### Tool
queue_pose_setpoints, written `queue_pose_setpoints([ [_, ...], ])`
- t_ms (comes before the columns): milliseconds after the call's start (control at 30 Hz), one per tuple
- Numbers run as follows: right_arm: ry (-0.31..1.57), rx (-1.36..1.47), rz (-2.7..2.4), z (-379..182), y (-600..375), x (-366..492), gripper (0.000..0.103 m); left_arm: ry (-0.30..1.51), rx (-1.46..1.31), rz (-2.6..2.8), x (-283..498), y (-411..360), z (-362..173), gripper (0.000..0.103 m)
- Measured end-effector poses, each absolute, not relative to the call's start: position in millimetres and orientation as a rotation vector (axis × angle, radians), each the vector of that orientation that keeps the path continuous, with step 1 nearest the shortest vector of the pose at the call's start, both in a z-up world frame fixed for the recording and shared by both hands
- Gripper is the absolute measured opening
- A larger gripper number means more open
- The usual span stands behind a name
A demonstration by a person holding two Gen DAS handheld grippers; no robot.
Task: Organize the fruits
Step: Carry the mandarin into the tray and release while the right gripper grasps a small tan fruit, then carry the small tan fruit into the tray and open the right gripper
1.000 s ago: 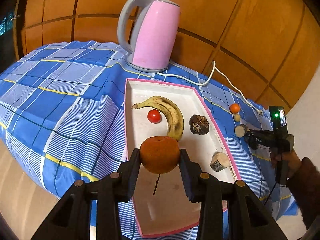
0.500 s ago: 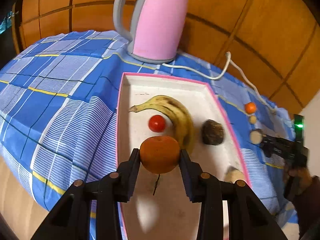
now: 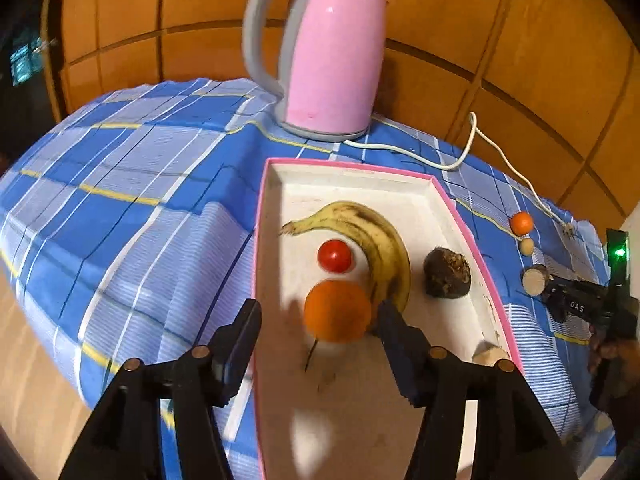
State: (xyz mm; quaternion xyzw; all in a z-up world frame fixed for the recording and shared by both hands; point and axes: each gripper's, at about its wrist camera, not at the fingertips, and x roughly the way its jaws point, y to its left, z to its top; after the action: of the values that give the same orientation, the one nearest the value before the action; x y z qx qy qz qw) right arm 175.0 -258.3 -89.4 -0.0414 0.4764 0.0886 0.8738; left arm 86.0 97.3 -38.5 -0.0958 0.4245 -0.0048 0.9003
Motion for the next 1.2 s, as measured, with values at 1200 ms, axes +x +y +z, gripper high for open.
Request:
queue_pose_setpoints([
  [1200, 0.828, -0.061, 0.413, -15.0, -169.2, 92.9, 0.023, 0.858, -0.191, 0.008, 27.7, 83.4, -16.4, 0.067],
])
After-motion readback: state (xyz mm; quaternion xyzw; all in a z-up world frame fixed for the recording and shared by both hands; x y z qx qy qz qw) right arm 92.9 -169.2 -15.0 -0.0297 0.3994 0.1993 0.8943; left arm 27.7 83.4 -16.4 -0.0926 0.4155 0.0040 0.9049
